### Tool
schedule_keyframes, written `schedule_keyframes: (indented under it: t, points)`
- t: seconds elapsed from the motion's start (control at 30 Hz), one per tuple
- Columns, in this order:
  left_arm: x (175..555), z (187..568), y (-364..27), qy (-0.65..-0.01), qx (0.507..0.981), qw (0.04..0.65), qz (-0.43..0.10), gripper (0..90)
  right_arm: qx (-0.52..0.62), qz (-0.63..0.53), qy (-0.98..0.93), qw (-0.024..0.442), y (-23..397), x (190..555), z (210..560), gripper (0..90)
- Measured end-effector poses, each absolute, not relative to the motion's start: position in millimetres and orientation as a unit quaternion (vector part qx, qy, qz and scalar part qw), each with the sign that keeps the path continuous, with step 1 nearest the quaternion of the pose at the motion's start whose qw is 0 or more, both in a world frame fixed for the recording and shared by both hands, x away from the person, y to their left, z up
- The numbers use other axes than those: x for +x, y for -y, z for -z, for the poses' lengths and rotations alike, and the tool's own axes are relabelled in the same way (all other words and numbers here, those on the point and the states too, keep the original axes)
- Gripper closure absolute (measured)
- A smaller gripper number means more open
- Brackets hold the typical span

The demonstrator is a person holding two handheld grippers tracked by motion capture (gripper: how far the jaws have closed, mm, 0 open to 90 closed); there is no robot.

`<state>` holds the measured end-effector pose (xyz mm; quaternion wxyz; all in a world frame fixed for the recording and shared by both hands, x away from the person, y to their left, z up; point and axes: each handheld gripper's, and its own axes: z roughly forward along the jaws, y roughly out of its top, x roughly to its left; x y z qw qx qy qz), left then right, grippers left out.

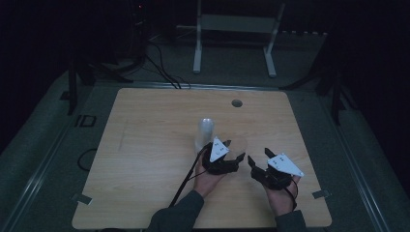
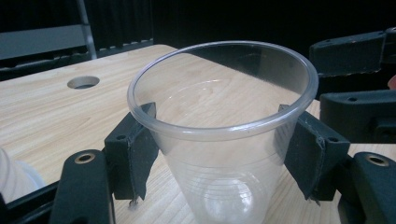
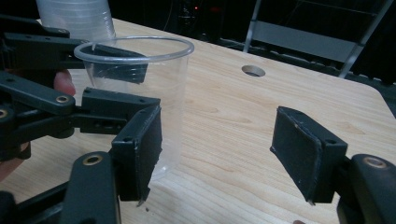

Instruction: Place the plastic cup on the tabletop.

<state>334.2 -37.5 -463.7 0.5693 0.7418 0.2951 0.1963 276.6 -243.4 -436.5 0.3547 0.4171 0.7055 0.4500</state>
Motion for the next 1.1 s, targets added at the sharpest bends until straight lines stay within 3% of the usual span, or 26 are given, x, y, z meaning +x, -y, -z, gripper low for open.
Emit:
schedule_keyframes:
  t: [1.1]
  points:
    - [337, 482, 42, -0.293, 0.765, 0.535, -0.207, 29.5, 0.419, -0.45, -0.704, 0.356, 245, 277, 436, 33.1]
